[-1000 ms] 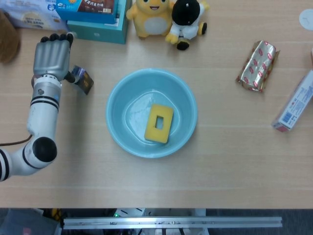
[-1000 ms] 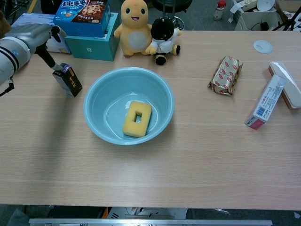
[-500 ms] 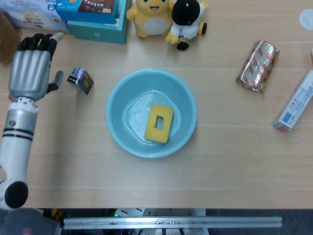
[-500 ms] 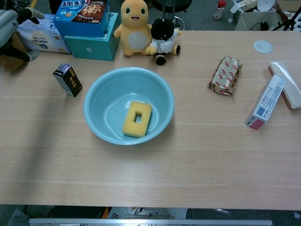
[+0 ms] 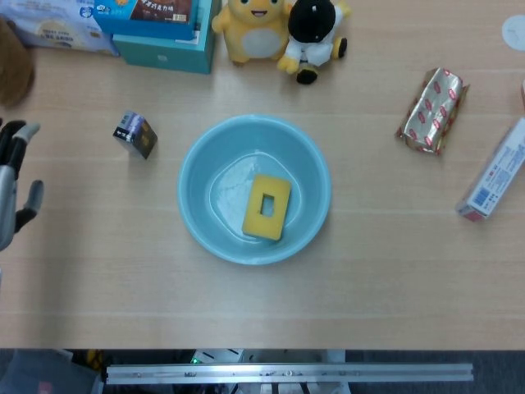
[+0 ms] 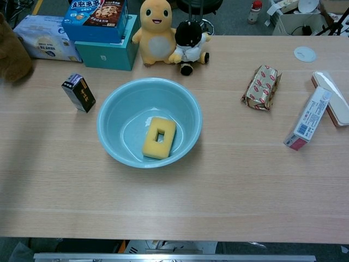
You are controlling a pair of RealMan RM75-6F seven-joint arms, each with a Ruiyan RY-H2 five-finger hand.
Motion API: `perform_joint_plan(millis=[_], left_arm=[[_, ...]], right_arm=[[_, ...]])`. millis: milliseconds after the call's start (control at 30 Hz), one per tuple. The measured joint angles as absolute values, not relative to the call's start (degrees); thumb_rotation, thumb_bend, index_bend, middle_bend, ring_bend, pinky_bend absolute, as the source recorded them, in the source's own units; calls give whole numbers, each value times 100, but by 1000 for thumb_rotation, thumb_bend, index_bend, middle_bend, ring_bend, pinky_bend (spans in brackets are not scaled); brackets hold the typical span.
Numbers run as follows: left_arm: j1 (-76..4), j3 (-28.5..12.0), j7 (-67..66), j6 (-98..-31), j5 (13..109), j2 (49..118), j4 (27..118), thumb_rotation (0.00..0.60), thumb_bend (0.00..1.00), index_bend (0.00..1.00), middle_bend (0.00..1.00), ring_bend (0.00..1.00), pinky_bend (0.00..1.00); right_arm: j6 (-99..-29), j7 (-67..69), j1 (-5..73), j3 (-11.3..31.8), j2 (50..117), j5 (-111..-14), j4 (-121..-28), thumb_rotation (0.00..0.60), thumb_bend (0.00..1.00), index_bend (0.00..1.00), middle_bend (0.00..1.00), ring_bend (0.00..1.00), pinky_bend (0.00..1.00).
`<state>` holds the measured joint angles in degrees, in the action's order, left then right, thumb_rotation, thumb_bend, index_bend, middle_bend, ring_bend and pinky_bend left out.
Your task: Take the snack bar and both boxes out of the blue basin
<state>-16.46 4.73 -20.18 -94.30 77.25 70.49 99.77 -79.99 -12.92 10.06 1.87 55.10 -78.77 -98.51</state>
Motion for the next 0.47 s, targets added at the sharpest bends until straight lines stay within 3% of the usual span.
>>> perform_joint_plan(millis=[467], left_arm=[[-1102, 466, -2135, -9369, 7875, 6786, 10132, 600, 345, 199, 214, 135, 174]], right_arm=[[-8116, -1284, 883, 220, 5498, -8076, -9940, 600, 1, 0, 136, 41, 239]])
